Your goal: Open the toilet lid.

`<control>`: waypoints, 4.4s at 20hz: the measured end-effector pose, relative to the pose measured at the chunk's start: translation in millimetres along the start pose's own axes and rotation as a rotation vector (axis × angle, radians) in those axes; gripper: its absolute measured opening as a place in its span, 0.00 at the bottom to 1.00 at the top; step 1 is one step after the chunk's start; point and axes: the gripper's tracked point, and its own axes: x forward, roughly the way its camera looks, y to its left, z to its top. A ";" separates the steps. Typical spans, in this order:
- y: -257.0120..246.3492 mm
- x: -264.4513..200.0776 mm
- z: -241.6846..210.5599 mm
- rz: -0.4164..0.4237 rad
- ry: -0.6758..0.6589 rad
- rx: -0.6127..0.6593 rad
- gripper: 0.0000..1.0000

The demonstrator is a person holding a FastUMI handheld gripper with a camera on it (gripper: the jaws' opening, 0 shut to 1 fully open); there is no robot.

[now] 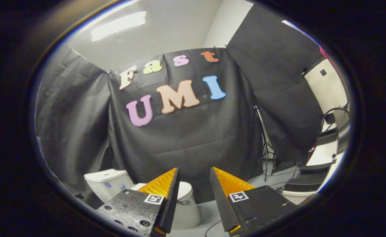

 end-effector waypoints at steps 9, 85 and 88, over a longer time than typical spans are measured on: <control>41.4 120.1 -26.7 -0.003 0.087 0.316 0.57; 336.7 237.9 -76.1 0.216 0.303 -0.040 0.10; 365.5 240.4 -72.3 0.281 0.294 -0.114 0.12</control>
